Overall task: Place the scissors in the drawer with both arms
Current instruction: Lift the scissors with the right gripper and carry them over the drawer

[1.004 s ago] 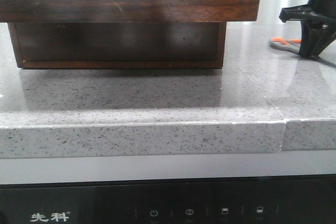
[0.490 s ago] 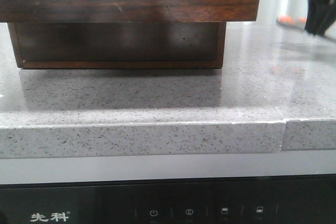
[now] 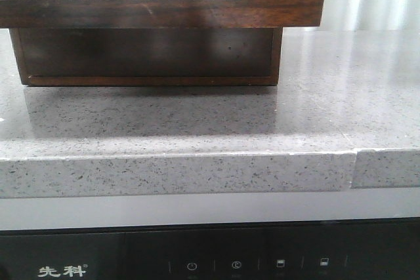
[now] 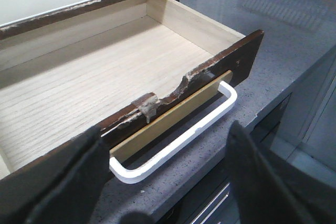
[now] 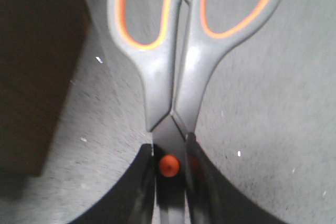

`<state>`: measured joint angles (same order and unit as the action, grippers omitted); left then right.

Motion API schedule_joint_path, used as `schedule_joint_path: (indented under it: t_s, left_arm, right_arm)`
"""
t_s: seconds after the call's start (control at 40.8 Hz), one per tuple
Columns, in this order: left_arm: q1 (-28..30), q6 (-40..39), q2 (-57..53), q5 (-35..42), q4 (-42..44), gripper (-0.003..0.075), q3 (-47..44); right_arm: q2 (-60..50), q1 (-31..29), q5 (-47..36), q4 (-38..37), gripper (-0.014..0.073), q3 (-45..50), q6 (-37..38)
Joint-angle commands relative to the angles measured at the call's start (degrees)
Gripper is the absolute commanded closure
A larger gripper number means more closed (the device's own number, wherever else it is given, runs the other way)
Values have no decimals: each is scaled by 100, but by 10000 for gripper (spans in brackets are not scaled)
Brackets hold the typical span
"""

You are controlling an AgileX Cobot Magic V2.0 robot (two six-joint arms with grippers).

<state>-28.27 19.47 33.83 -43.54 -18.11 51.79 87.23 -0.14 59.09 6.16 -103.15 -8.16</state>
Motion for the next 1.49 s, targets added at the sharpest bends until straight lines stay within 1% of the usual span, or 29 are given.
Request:
schedule_joint_path:
  t_s: [0.0, 0.122, 0.318, 0.539, 0.637, 0.759, 0.98, 1.151, 1.323, 1.47]
  left_arm:
    - [-50, -31, 20, 446, -89, 260, 193]
    - [-50, -31, 20, 446, -89, 259, 193]
    - [-50, -31, 20, 446, -89, 260, 193]
    - [-50, -31, 20, 446, -89, 260, 193]
    - [-50, -31, 20, 446, -89, 260, 193]
    - [-50, -31, 20, 446, -89, 259, 193]
    - [-50, -31, 20, 446, -89, 260, 193]
    - [-50, -31, 20, 446, -89, 260, 193]
    - [-50, -31, 20, 446, -89, 260, 193]
    - [-50, -31, 20, 446, -89, 260, 193]
  right_arm:
    - [-668, 169, -505, 50, 496, -158, -133]
    - [-1063, 454, -637, 50, 496, -158, -271]
    - [-1407, 1113, -694, 183, 496, -158, -913]
    - [-1399, 1998, -678, 654, 496, -152, -1980]
    - [-1345, 2390, -678, 1017, 496, -152, -2536]
    - [-1229, 2723, -658, 1384, 496, -152, -3212]
    - [-921, 3074, -518, 1829, 496, -152, -4001]
    - [-505, 3300, -509, 1965, 496, -152, -4228]
    - [-45, 3477, -496, 1965, 496, -152, -4233]
    - [311, 3513, -501, 1959, 496, -152, -4233]
